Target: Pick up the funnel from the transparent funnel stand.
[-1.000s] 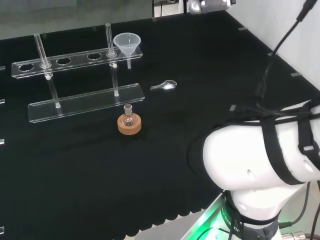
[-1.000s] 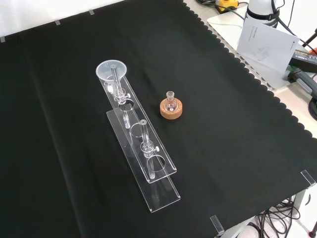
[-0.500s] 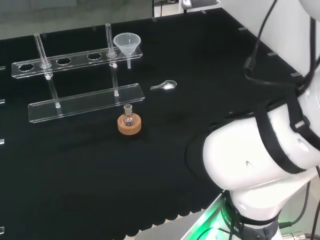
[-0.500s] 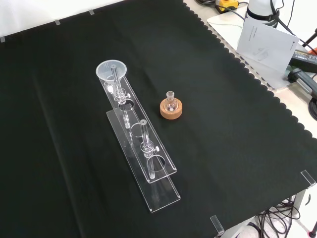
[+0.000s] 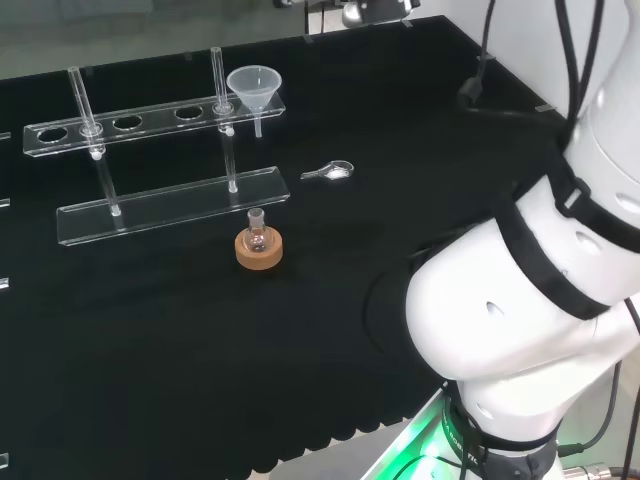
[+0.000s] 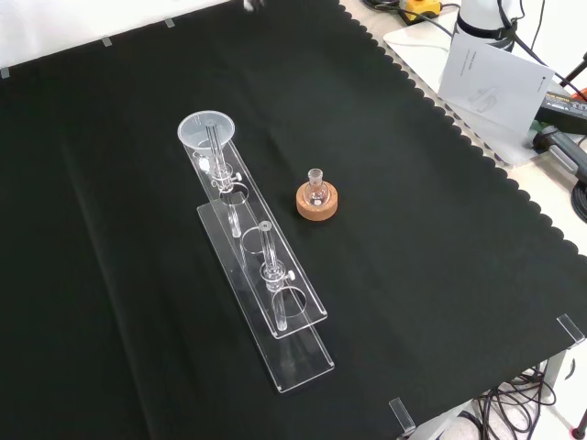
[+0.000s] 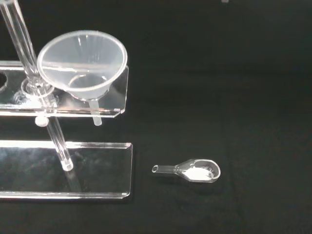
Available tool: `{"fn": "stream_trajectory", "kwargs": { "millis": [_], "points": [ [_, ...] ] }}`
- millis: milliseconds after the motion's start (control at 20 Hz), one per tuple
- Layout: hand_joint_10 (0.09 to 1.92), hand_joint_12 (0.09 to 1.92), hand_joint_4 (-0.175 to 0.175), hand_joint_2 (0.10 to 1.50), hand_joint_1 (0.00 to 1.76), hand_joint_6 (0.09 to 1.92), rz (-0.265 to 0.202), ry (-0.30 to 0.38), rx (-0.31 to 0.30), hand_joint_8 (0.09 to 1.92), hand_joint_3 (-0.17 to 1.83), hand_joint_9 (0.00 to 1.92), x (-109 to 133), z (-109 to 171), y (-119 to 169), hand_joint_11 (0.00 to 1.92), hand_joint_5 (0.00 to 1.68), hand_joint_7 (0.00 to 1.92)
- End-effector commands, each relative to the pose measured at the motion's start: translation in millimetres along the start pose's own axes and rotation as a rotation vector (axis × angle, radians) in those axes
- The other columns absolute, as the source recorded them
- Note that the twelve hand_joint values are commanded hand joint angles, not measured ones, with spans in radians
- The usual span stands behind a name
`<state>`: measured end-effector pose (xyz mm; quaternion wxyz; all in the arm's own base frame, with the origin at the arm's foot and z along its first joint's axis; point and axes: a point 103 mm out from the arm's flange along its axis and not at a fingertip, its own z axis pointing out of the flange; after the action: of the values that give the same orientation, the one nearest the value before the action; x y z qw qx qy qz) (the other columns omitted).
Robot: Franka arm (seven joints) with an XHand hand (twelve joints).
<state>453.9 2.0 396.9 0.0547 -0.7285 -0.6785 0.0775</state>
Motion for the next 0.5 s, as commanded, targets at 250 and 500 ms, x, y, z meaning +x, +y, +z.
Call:
{"fn": "stream_trajectory", "kwargs": {
  "millis": [250, 500],
  "points": [
    [0.73, 1.47, 0.024, 0.92, 0.37, 0.09, -0.020, -0.037, 0.071, 0.54, 0.23, 0.16, 34.3, 26.7, 30.7, 0.10, 0.13, 0.02],
    [0.75, 1.49, 0.024, 0.88, 0.39, 0.09, -0.029, -0.071, 0.127, 0.56, 0.22, 0.17, 50.0, 41.0, 44.3, 0.15, 0.13, 0.01]
  ]
}}
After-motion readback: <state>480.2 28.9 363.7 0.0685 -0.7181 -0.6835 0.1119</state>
